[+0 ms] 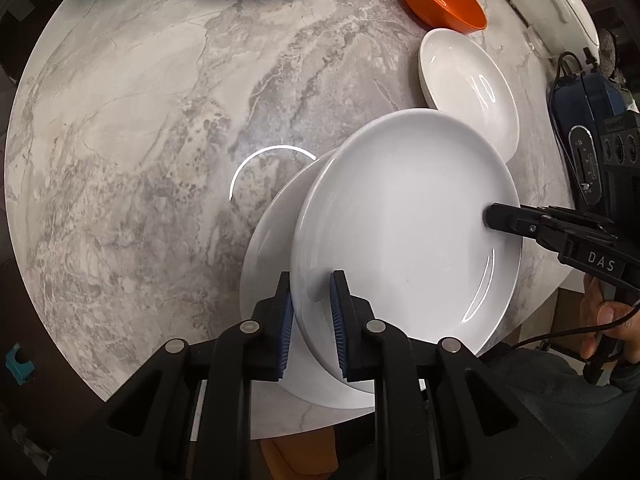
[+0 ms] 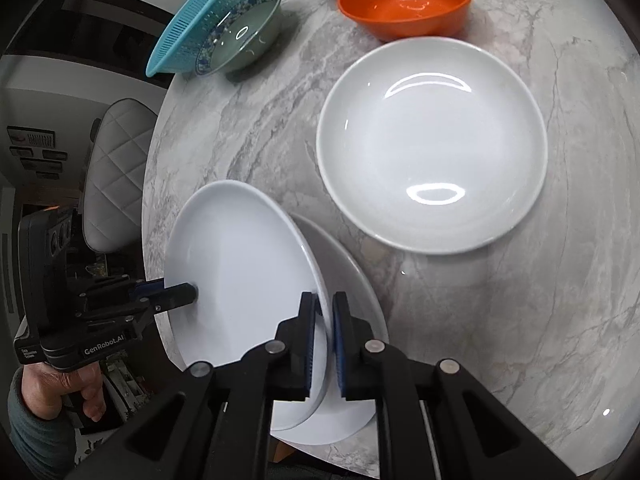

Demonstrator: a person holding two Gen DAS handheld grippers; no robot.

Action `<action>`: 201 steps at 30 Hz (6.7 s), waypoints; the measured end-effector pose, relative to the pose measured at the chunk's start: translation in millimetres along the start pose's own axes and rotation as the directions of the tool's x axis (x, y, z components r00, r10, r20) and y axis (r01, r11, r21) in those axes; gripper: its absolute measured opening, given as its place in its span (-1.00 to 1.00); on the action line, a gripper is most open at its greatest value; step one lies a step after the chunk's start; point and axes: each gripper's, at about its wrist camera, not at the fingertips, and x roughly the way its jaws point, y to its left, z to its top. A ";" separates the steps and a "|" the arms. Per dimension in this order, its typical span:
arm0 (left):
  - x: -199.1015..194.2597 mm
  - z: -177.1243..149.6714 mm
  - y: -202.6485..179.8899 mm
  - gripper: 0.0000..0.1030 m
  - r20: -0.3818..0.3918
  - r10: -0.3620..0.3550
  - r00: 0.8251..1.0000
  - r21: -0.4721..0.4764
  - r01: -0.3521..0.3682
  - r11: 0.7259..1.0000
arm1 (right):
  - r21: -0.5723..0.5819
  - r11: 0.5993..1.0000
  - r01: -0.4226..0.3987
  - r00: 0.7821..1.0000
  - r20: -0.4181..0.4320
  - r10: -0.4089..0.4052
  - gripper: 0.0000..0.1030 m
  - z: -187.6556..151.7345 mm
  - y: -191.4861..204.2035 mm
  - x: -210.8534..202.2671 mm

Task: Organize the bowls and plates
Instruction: 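Lower the deep plate onto the large flat plate and open both tools, then move both tools to the white shallow plate near the orange bowl, then grip the shallow plate rim with both tools and lift it, then carry the shallow plate with both tools and lower it onto the plate stack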

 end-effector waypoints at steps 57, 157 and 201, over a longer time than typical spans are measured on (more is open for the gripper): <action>-27.2 -71.2 -2.0 0.99 0.418 0.009 0.908 -0.093 0.033 0.995 | -0.235 0.965 0.116 0.984 0.157 -0.080 0.76 -42.0 36.1 -14.3; 69.5 183.2 -96.6 -0.88 0.042 -0.268 0.963 0.019 0.267 0.963 | 0.126 0.938 -0.322 0.947 0.058 0.317 -0.77 80.7 -152.4 -50.7; -3.8 -53.5 15.5 -0.88 0.122 -0.269 0.956 -0.184 0.288 0.940 | -0.034 0.948 -0.316 0.943 -0.123 0.310 -0.76 6.7 0.3 8.3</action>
